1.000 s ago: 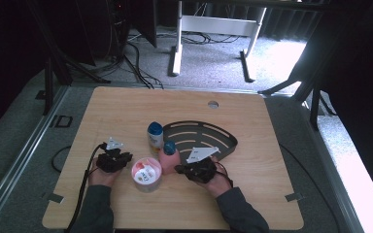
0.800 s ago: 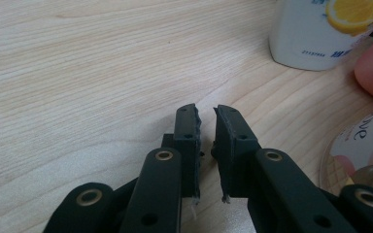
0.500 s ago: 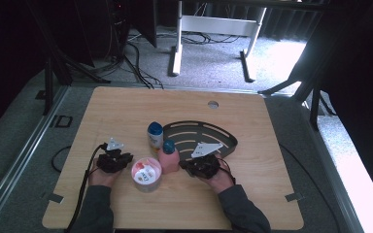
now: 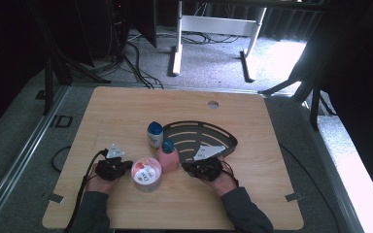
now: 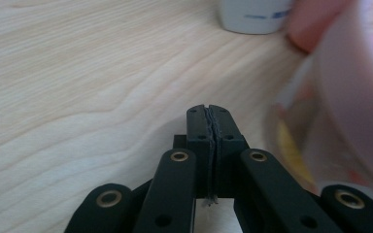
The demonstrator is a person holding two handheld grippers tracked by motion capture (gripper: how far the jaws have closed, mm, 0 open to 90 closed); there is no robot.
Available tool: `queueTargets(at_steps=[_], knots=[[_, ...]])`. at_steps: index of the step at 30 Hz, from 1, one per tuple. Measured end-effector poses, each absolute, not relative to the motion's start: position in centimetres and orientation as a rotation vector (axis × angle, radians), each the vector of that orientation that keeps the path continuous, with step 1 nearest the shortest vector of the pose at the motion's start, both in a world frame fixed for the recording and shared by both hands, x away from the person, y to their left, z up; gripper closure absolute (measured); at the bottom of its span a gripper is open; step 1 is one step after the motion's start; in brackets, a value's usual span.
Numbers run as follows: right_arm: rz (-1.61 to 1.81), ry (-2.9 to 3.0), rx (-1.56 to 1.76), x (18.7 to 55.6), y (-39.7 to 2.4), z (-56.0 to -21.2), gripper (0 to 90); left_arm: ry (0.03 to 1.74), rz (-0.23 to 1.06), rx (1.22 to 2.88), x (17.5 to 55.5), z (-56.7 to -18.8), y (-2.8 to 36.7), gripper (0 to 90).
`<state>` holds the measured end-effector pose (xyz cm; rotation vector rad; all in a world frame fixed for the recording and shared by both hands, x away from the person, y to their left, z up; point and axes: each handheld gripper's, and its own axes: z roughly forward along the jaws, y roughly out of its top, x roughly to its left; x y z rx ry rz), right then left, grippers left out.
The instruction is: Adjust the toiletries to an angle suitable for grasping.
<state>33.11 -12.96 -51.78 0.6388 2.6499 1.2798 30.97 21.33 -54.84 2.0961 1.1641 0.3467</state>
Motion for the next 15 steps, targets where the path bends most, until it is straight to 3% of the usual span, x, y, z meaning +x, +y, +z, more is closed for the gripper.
queueTargets(at_steps=[15], knots=[[1.235,2.661,0.685,32.4,-15.1,-52.9,89.5,1.091,0.317,2.129,29.9,-54.6,20.6,89.6]])
